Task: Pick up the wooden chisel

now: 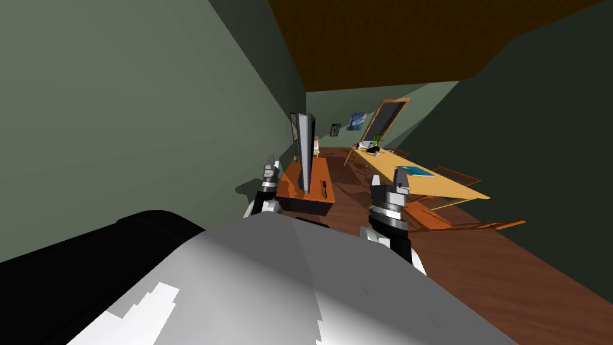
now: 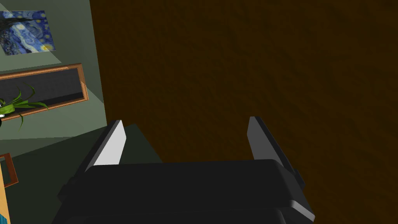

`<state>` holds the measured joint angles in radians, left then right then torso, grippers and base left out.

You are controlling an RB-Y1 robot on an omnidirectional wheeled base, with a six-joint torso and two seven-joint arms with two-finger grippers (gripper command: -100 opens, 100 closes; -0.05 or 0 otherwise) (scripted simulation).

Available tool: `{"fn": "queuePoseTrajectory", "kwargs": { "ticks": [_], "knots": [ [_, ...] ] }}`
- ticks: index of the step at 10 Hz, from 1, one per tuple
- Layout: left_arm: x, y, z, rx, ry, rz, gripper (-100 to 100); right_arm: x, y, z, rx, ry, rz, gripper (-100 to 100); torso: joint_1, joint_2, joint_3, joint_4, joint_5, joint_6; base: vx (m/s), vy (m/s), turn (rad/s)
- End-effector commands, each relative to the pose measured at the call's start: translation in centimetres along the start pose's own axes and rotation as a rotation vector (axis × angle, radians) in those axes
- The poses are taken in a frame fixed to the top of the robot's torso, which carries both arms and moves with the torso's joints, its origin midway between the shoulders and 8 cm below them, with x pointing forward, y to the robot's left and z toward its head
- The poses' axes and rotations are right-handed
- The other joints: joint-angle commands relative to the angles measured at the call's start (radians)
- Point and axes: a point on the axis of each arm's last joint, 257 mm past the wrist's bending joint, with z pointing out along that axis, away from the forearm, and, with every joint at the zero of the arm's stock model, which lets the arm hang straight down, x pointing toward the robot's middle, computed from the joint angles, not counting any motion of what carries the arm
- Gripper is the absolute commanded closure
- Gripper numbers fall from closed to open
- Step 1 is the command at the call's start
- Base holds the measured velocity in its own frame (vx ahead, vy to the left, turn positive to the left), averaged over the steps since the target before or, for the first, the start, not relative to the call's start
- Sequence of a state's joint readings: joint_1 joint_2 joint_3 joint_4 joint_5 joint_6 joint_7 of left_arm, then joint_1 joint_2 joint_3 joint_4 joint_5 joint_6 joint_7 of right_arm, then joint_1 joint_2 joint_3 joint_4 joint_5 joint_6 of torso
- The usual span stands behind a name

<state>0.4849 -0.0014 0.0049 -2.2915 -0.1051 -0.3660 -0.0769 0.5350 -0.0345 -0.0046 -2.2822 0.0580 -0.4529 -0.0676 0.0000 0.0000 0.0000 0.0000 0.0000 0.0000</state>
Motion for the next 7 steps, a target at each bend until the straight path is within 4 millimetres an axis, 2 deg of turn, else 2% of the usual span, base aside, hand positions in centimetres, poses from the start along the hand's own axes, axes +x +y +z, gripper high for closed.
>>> {"fn": "queuePoseTrajectory", "kwargs": {
  "ticks": [1,3,5,7],
  "knots": [
    [0.0,0.0,0.0,0.0,0.0,0.0,0,0.5,0.4,0.3,-0.009,0.028,0.001,-100,0.0,0.0,0.0,0.0,0.0,0.0,-0.019,-0.029,0.011],
    [0.0,0.0,0.0,0.0,0.0,0.0,0,1.3,0.8,0.9,-0.016,0.062,0.012,-100,-0.003,0.002,0.001,0.0,-0.001,0.0,-0.031,-0.085,0.04],
    [0.0,0.0,0.0,0.0,0.0,0.0,0,2.2,0.3,1.6,0.0,0.092,0.027,-100,-0.013,0.003,0.002,0.001,-0.003,0.0,-0.05,-0.202,0.165],
    [0.0,0.0,0.0,0.0,0.0,0.0,0,2.9,-0.9,2.0,0.032,0.111,0.033,-100,-0.011,0.003,0.002,0.001,-0.003,0.0,-0.052,-0.141,0.141]
  ]
}}
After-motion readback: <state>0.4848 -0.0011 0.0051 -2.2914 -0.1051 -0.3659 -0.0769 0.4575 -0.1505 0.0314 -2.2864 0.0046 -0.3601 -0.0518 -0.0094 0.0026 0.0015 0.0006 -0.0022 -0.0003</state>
